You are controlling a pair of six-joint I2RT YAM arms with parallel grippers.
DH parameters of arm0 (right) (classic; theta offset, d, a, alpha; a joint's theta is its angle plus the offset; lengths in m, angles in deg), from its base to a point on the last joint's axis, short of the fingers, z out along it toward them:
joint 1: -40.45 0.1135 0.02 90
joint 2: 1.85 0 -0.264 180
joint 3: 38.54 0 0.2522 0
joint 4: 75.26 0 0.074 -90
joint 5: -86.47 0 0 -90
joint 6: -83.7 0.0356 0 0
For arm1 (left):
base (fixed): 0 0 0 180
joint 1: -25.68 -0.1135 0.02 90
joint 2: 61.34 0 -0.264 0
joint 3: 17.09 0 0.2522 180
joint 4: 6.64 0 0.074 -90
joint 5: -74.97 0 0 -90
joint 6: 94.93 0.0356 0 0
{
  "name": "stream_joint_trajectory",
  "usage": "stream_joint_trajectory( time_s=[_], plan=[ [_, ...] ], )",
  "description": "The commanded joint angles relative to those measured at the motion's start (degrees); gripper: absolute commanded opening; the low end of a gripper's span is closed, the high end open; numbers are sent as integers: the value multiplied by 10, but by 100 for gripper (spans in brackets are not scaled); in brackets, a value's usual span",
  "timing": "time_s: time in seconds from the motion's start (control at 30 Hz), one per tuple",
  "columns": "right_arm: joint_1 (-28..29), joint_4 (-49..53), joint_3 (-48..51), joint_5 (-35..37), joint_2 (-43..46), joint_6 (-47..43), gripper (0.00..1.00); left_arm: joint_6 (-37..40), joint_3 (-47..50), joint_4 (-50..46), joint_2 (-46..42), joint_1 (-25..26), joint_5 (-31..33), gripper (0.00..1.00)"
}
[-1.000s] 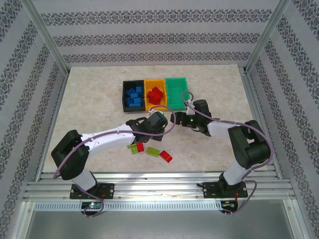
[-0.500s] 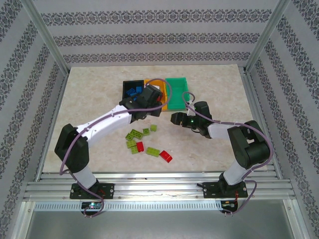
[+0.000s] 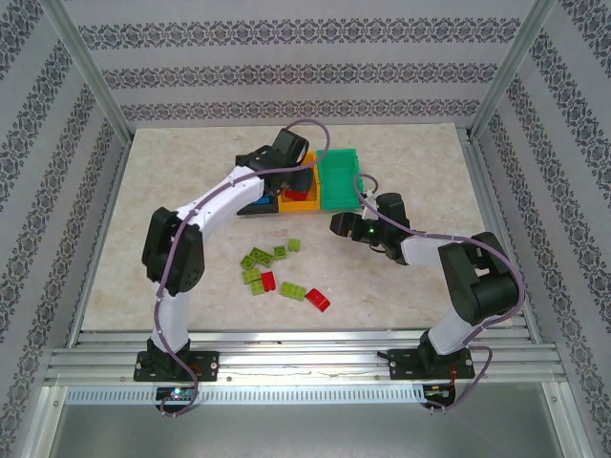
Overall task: Sort the legos into containers by color
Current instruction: Place the lego in the container, then pick up the lego from the middle-left of the table.
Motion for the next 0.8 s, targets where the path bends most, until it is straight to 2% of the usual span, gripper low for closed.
stream_joint_trajectory(
  time_s=[0.0,0.07,0.13,0.27,0.5,0.67,0.77],
  plan=[
    [-4,-13,3,-16,7,4,65,14,-80,-85,40,-5,11,69],
    [-4,-11,3,-15,10,2,65,11,-85,-91,43,-5,2,72],
    [-5,-6,3,-13,12,-2,65,4,-45,-59,20,-3,-9,72],
    [-5,-6,2,-12,10,-2,65,-14,79,25,-62,1,-23,72],
    [-5,-13,-1,-15,-2,2,65,-64,301,130,-184,8,-100,72],
    [-5,-12,-2,-15,-4,1,65,-66,378,137,-215,28,-124,70],
    [-5,-11,-3,-12,-5,0,65,-54,393,113,-219,48,-114,70]
  ],
)
